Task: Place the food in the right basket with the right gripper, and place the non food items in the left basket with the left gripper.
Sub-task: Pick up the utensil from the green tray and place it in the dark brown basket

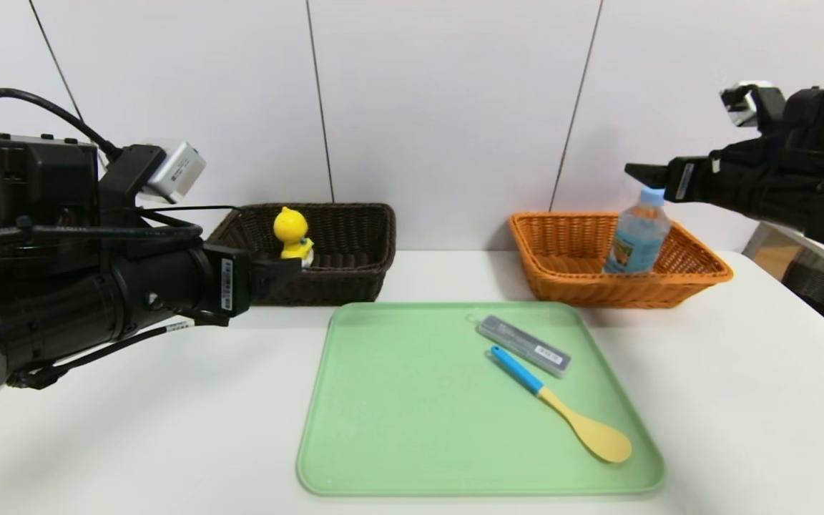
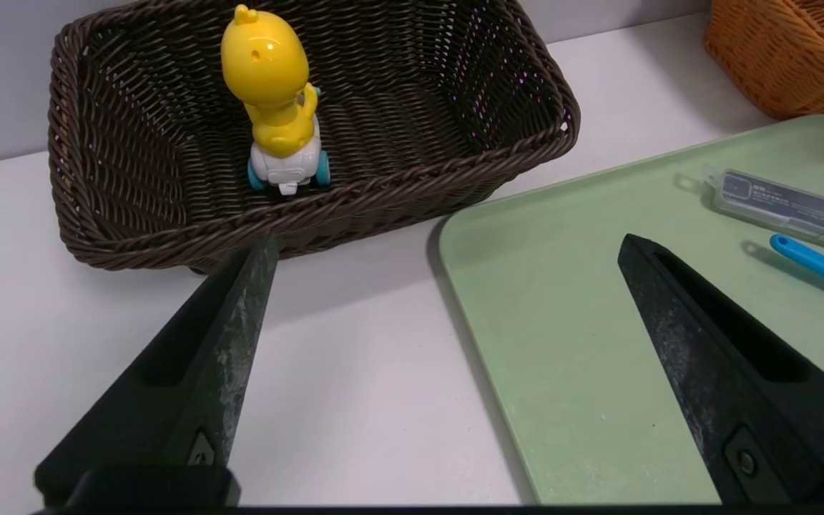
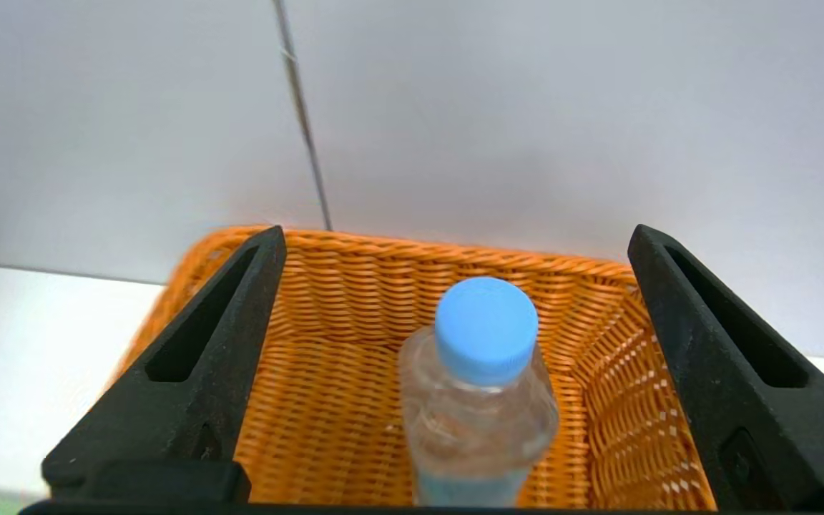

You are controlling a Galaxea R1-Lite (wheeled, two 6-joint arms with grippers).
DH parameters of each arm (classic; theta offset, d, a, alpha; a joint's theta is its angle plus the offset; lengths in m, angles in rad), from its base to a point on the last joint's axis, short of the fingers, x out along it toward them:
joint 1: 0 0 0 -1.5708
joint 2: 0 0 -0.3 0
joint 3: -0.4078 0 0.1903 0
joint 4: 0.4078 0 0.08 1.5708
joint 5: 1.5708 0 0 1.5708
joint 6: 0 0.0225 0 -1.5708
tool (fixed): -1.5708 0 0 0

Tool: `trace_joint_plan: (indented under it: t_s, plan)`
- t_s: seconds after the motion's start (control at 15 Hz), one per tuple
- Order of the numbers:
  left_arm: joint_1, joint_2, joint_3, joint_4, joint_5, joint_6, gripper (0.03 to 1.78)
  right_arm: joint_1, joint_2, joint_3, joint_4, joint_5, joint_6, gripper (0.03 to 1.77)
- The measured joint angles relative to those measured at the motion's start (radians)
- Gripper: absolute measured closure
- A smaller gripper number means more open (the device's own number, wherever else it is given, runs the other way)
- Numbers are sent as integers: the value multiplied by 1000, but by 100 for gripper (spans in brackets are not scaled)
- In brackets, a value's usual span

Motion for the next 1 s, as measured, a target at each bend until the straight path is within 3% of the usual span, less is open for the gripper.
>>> trace_joint_plan:
  t_s: [0.33, 0.6, 0.8, 1.0]
  plan:
    - [-29, 3, -13, 12, 8, -2, 12, 61, -231, -80, 348, 49, -6, 12]
    - [-37, -14, 4, 14, 8, -2, 12, 207, -373, -128, 707, 82, -14, 11]
    - [-41, -36, 20, 14, 8, -2, 12, 303, -433, -93, 958, 159, -13, 11]
    - [-42, -57, 37, 15, 7, -2, 12, 356, -441, -26, 1060, 182, -14, 11]
